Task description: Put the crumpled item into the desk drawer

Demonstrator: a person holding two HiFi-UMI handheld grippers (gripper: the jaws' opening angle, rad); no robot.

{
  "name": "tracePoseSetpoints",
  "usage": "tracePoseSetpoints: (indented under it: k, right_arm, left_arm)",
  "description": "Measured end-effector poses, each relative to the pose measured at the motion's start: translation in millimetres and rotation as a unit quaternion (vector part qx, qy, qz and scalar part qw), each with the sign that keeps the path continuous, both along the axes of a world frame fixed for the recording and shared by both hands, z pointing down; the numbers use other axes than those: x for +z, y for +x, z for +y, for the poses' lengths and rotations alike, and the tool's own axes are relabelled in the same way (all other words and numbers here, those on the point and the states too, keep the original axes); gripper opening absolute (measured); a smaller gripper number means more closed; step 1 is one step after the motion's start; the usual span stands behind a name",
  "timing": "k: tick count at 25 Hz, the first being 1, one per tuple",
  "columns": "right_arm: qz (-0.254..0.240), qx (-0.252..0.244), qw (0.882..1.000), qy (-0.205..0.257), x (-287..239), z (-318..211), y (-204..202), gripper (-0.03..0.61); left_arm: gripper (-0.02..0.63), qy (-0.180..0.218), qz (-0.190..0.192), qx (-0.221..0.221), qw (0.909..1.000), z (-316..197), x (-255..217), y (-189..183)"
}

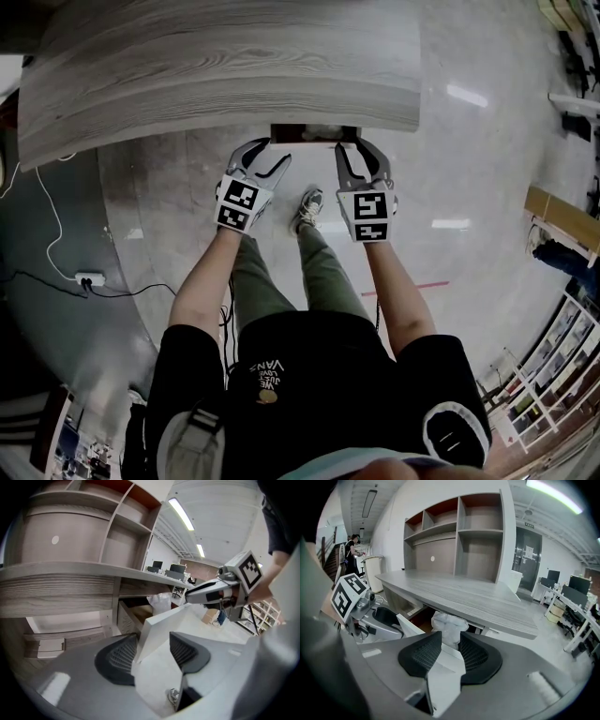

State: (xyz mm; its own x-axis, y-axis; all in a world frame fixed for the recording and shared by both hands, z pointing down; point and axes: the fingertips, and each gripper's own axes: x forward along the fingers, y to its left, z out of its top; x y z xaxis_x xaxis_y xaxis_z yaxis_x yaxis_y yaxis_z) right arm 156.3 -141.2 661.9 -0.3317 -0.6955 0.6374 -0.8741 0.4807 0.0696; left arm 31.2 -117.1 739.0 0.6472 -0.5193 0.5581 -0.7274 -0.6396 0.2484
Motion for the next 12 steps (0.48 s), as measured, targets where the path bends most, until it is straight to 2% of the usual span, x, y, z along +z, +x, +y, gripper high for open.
tracePoseSetpoints:
  k: [12]
  right_arm:
    - [-0.015, 0.024, 1.000, -0.003, -2.7, -1.1, 2.6, 0.100]
  left_arm:
    - [0.215, -0.002, -0.005, -0.007, 1.0000, -8.3, -2.7, -6.8]
